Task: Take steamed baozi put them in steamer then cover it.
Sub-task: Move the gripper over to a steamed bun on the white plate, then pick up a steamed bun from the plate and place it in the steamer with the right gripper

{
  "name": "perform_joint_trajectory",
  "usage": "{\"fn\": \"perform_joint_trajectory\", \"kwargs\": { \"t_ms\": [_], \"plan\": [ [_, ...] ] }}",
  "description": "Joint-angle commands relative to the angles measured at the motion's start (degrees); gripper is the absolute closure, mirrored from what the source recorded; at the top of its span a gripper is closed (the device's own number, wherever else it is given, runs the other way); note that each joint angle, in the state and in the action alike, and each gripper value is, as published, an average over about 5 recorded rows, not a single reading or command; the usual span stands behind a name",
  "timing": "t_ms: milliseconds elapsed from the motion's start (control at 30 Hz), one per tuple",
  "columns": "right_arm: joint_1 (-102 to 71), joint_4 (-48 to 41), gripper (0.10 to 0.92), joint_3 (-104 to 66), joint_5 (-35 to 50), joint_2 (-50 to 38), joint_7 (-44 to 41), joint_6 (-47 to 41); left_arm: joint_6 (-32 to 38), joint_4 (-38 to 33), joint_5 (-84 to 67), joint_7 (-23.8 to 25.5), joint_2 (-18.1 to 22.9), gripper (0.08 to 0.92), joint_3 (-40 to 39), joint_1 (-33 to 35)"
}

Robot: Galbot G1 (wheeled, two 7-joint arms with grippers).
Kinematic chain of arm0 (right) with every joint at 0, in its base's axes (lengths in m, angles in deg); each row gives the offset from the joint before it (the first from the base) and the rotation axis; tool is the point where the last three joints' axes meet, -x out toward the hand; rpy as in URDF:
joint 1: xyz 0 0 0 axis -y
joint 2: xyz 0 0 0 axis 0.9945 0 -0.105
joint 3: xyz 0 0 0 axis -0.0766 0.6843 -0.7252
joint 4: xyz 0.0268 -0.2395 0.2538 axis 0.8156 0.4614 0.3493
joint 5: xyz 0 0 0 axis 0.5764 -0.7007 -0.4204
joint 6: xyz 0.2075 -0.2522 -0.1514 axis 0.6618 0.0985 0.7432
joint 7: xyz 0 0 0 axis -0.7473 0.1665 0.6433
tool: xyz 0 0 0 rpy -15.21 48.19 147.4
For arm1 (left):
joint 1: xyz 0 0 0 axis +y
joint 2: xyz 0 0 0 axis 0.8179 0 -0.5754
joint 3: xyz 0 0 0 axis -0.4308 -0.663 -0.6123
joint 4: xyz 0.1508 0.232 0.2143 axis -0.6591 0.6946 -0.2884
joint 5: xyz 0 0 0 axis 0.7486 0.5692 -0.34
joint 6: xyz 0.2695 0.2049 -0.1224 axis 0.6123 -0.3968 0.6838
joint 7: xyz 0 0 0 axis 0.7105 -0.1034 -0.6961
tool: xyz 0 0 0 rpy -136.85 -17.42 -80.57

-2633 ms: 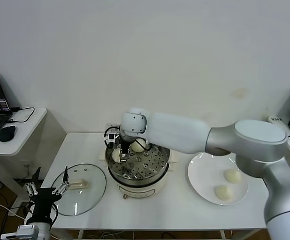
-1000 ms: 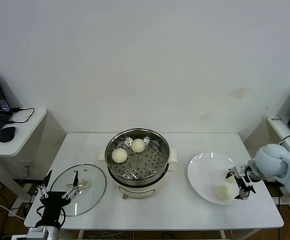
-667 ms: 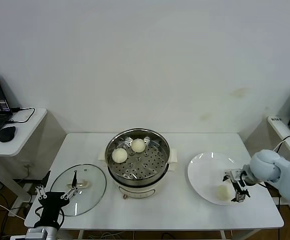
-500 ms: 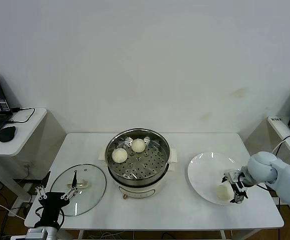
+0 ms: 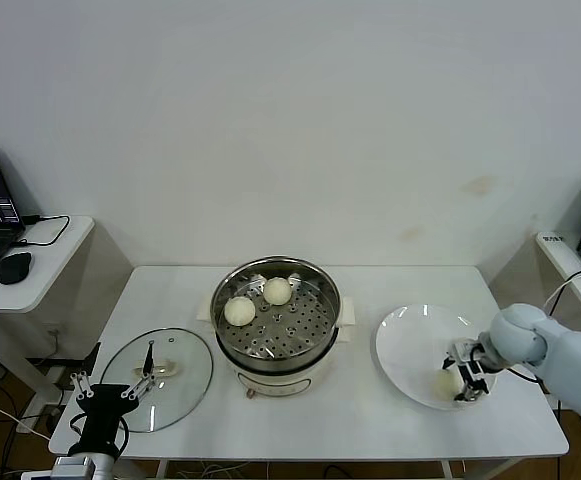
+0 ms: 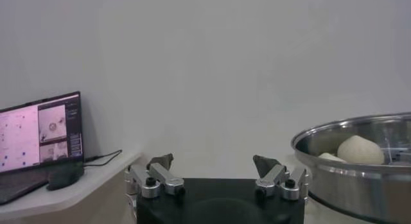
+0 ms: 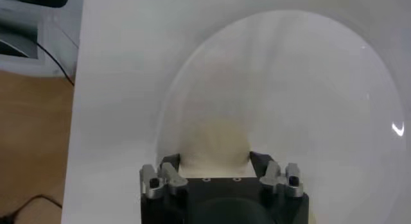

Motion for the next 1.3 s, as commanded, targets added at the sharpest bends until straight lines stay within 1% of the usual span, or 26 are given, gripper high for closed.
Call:
{"fn": "perform_joint_trajectory", "kwargs": {
  "t_ms": [33, 167, 367, 567, 667, 767, 900, 1033, 1167, 1300],
  "plan": [
    [3.7, 0.3, 0.392, 0.8, 1.5, -0.4, -1.1, -0.2, 0.0, -0.3, -0.1, 0.0, -0.1, 0.177, -0.1, -0.1],
    [8.6, 1.4, 0.409, 2.2, 3.7, -1.8, -1.4, -0.3, 0.0, -0.4, -0.3, 0.0, -0.4, 0.177, -0.1, -0.3],
    [21.8, 2.4, 0.414, 5.0, 9.1, -3.4, -3.1, -0.7, 0.0, -0.2, -0.4, 0.0, -0.8, 0.177, -0.4, -0.8],
    [39.7, 3.3, 0.407, 15.1, 14.7, -0.7, -3.6, -1.2, -0.1, -0.4, -0.6, -0.1, -1.0, 0.177, -0.7, -1.3],
    [48.7, 3.4, 0.406, 20.8, 17.5, 3.6, -2.9, -1.4, -0.2, -0.6, -0.6, -0.1, -0.9, 0.177, -0.6, -1.5],
    [53.6, 3.4, 0.406, 23.6, 20.2, 9.0, -1.9, -1.5, -0.1, -0.7, -0.7, -0.1, -0.8, 0.177, -0.4, -1.4],
    [55.6, 3.7, 0.406, 25.6, 23.2, 16.3, -0.2, -0.4, 0.0, -0.6, -1.0, -0.2, -0.7, 0.177, 0.4, -1.1],
    [54.0, 3.7, 0.406, 27.7, 25.7, 22.9, 2.6, 2.4, 0.0, -1.0, -1.3, -0.2, -0.1, 0.177, 1.0, -1.0],
    [51.3, 2.7, 0.406, 29.8, 25.6, 28.2, 4.4, 6.6, 0.0, -1.3, -1.3, -0.3, 0.1, 0.177, 1.7, -0.6],
    [49.0, 1.7, 0.406, 32.4, 22.3, 32.9, 5.4, 11.2, 0.1, -1.6, -1.5, -0.3, 0.3, 0.177, 2.7, -0.3]
  ]
}}
